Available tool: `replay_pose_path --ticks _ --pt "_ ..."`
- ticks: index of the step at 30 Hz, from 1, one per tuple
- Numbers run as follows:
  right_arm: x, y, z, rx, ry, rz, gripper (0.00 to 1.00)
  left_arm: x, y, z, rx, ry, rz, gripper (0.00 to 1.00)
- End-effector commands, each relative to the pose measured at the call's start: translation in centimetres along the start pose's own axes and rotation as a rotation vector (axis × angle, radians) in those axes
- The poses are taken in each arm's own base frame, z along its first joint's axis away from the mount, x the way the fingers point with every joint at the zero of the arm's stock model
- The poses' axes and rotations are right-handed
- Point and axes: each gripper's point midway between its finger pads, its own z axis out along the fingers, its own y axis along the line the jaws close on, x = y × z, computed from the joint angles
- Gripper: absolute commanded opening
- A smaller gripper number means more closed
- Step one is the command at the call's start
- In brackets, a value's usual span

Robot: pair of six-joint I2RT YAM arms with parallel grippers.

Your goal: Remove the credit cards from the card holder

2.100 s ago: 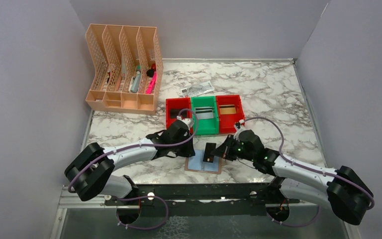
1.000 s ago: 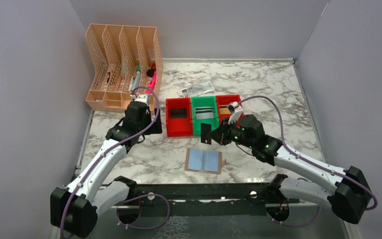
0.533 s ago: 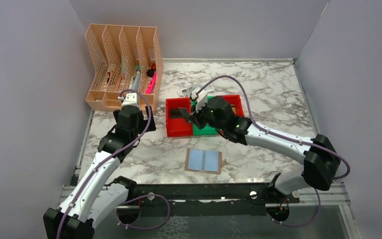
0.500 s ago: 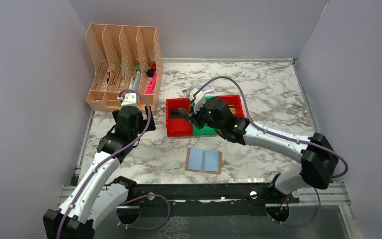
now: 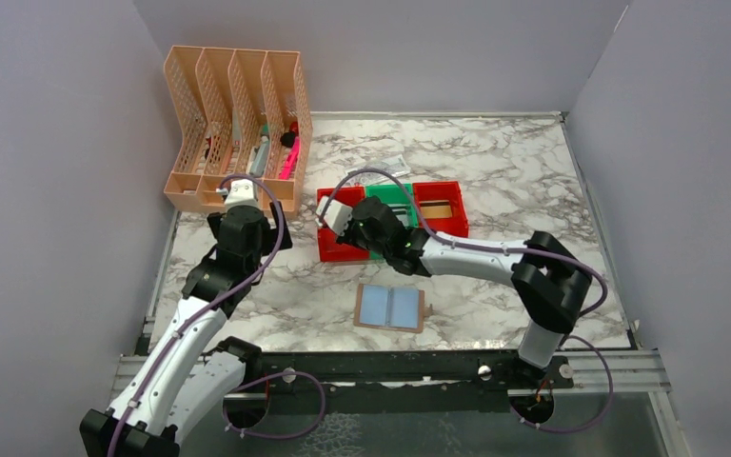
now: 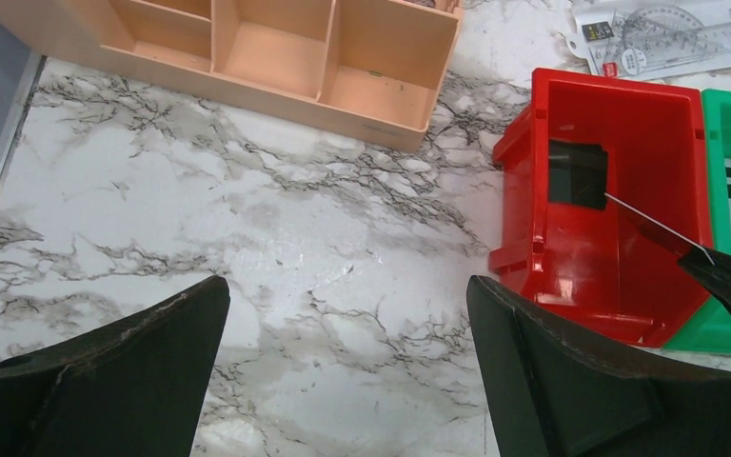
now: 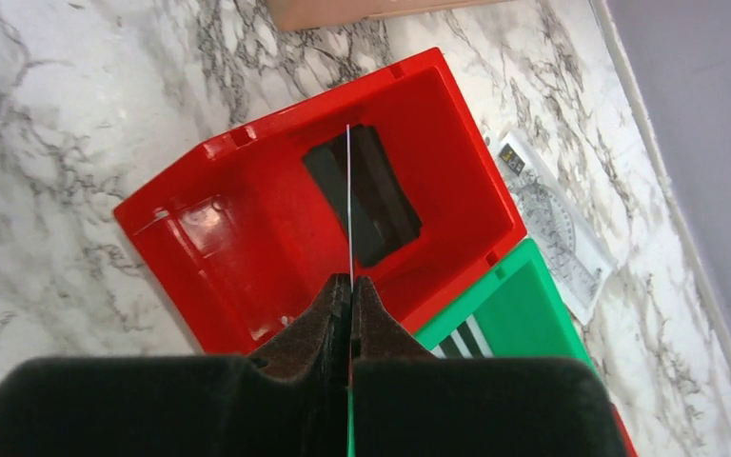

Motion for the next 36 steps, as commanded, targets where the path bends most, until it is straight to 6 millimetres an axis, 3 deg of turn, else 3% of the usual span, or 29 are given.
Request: replay_pose_path --ticks 1,7,18,36 --pt "-0.8 -1.7 2.1 0.087 -0.008 -0.108 0.05 -1.3 1.4 -0.5 -0.063 -0.062 -0.031 0.99" --pt "0.8 -2.3 5.1 0.161 0.080 -0.177 0.05 -2.6 2.4 -2.1 -0.082 -0.145 -0.087 0.99" --pt "2.6 -2.2 8.2 0.212 0.137 -0.214 0.08 -3.9 3.5 -3.6 -0.106 -0.227 -0.138 0.99" --pt "4.5 -0.1 9.7 0.137 0.181 -0.202 0.21 -4.0 3.5 -3.8 -0.095 -0.237 -0.141 0.99"
